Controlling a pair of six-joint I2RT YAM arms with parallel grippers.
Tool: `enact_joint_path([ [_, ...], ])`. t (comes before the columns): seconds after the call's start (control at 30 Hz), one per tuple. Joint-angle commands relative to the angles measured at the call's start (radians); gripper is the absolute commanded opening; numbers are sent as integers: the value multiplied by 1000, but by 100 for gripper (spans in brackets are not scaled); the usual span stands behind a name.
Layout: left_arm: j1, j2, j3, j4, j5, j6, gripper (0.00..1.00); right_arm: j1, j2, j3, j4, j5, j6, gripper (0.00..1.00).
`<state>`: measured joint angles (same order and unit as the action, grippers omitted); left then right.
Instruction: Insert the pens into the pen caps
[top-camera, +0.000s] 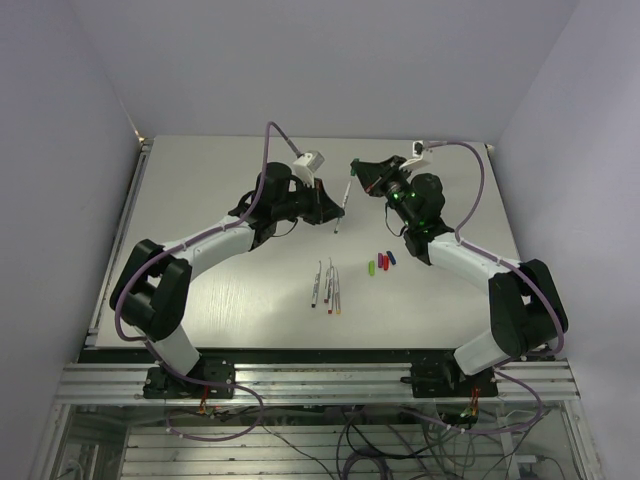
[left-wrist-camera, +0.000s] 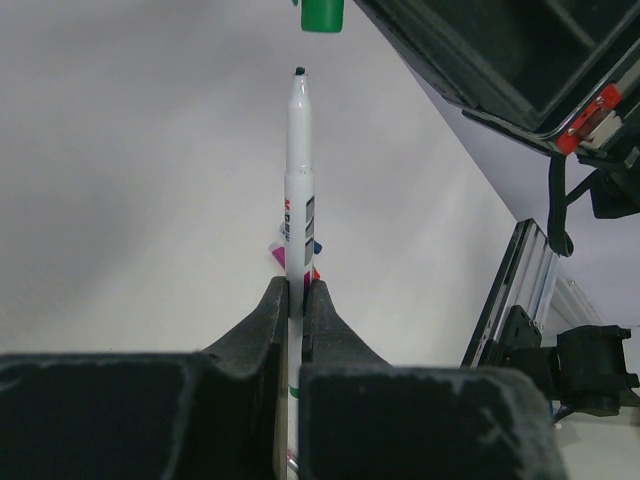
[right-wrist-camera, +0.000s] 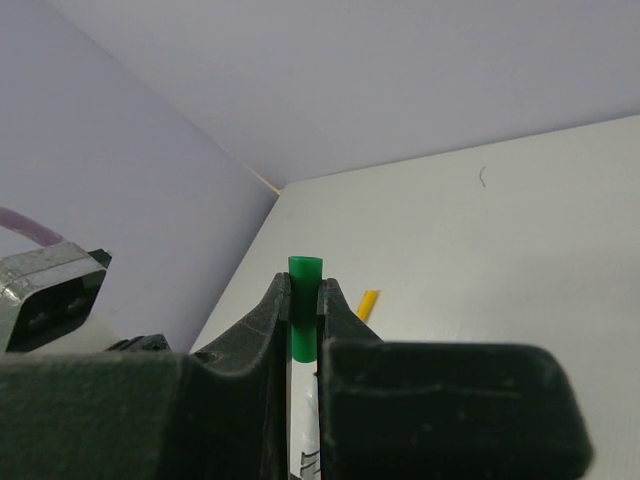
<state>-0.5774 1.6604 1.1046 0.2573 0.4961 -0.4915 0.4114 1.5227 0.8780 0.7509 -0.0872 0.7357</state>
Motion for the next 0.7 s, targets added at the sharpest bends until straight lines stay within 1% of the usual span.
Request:
enact_joint_path([
  [0.0, 7, -38, -3, 52, -9, -7, 7, 0, -16, -15, 26, -13, -4, 0],
  [0.67, 11, -23, 8, 61, -9, -5, 7, 11, 8, -7, 13, -20, -25, 0],
])
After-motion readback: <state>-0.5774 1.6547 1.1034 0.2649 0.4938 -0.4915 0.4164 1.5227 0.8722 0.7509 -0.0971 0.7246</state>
